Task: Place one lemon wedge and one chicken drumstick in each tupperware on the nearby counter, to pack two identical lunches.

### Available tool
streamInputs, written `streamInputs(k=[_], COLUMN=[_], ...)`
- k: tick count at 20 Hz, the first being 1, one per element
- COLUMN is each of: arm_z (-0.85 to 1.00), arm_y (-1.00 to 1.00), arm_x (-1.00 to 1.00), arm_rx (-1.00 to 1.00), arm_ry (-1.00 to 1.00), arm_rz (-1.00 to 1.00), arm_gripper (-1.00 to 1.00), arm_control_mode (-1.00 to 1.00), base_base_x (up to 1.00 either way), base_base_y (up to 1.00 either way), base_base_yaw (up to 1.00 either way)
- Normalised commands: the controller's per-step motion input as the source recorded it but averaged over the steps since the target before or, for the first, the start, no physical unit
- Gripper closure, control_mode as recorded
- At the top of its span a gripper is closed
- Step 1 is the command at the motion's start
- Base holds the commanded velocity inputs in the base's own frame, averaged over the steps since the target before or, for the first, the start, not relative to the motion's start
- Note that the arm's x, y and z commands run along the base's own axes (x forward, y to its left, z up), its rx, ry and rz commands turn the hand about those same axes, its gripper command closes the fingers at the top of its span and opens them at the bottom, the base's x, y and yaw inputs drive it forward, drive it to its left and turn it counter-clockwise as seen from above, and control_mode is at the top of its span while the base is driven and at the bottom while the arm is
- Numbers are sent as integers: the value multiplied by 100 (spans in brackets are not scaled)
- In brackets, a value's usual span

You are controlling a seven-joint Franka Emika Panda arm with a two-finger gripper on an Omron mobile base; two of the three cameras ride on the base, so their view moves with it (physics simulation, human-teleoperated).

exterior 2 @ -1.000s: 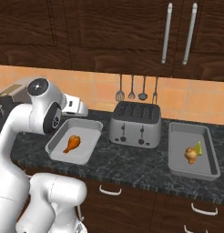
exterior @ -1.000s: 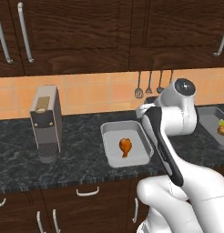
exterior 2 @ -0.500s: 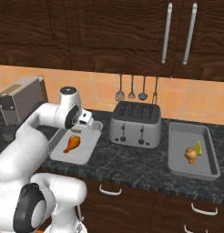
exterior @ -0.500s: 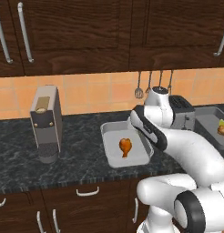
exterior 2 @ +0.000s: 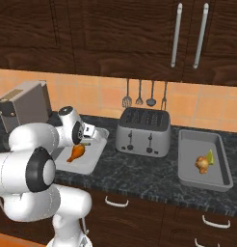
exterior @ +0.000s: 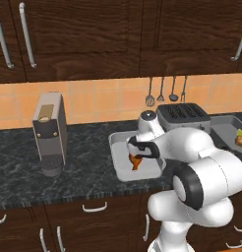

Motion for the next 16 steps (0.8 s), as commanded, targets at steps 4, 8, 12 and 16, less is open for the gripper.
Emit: streamInputs(k=[4,8,12,16], arm_z=[-14,10,94,100], arm_y=[0,0,7,15], arm_x=[7,1,-48,-100], arm_rx=[-1,3,3,0], arm_ry=[-6,2,-3,-29], arm_rz=[-1,0,-2,0], arm_gripper=[-100,-100,-100,-100], arm_control_mode=[-100,-100,-100,-100], base_base_x=[0,0,0,0], base_base_y=[0,0,0,0], base_base_yaw=[0,0,0,0])
